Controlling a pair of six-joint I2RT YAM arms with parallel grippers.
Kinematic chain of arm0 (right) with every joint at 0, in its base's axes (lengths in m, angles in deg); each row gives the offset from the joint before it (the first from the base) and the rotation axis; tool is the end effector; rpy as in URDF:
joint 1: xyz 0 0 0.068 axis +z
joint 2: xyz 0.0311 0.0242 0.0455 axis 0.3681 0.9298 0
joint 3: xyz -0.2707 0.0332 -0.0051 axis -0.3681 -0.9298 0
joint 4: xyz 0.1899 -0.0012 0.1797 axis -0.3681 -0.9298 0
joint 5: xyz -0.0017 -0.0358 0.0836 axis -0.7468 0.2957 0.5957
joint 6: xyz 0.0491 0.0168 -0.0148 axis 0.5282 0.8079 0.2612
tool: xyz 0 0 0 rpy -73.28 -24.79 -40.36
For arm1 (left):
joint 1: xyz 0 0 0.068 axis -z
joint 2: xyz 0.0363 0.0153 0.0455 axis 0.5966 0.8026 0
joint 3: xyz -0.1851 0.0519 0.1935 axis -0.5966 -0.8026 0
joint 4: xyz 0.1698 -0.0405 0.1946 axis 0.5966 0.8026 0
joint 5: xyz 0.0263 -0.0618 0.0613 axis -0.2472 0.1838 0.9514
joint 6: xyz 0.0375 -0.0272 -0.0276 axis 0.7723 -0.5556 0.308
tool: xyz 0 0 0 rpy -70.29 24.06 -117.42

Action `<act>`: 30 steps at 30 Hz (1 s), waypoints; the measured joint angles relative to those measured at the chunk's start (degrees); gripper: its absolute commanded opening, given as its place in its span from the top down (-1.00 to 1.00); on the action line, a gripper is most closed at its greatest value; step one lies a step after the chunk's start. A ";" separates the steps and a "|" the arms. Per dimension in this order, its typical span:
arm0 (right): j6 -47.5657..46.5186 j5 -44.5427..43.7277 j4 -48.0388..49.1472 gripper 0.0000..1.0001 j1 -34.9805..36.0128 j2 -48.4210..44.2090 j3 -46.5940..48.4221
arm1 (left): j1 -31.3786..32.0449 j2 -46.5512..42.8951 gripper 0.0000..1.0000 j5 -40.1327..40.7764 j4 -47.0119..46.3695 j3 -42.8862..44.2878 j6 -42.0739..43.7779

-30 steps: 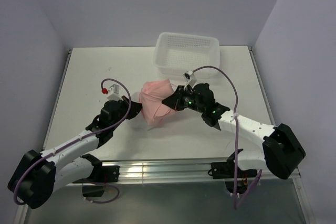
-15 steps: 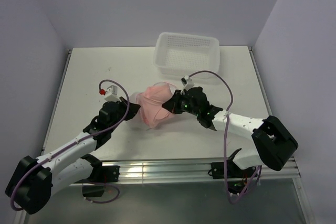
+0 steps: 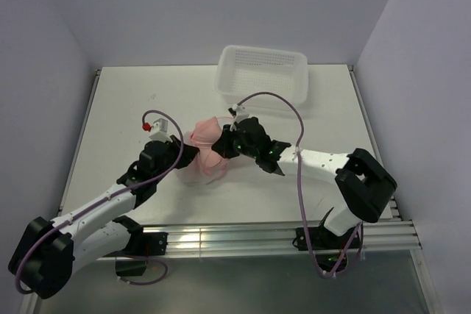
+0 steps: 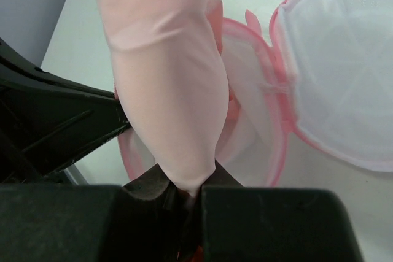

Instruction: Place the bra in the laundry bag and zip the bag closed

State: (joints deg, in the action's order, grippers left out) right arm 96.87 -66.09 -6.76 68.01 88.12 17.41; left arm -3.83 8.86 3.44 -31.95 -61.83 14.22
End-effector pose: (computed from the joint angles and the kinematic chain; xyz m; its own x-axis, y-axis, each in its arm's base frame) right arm 0.2283 0.2443 0.2247 -0.6582 0.0959 -0.7467 -0.4975 0.6890 0.5270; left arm 0.1793 -0.1123 0.2063 -0.5608 -0.5492 -0.6197 0.0794 0.7093 -0.7004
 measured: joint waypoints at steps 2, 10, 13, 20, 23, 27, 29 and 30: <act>-0.52 -0.90 0.02 1.00 1.18 1.51 0.96 | 0.00 0.07 1.00 -0.74 -0.31 0.37 0.02; -1.09 -2.82 -0.48 1.00 1.46 6.45 1.79 | 0.00 -1.31 0.99 -3.56 -1.33 0.46 0.02; -0.90 -2.43 -0.52 1.00 2.40 9.11 3.15 | 0.00 -0.66 0.99 -4.07 -3.19 0.04 0.09; -0.68 -2.51 -4.35 -0.43 6.69 9.14 3.93 | 0.00 1.79 1.00 -4.46 -4.63 -0.26 0.52; -1.14 -2.36 -7.02 -0.66 4.96 5.92 2.21 | 0.00 -0.09 1.00 -4.20 -4.70 -1.11 0.55; -0.98 -0.79 -10.21 -0.79 0.02 -1.64 -0.52 | 0.00 -2.16 1.00 -3.54 -4.74 -3.13 0.52; -0.85 -0.04 -10.34 -0.80 -1.84 -4.44 -0.98 | 0.00 -2.29 1.00 -3.34 -4.81 -4.02 0.48; -0.39 0.59 -9.92 -0.80 -2.62 -5.66 -1.38 | 0.00 -2.29 1.00 -3.26 -4.85 -4.44 0.46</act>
State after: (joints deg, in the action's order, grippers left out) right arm 96.48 -65.50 -16.69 65.39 82.46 16.04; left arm -3.83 6.57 0.19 -36.81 -66.27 14.68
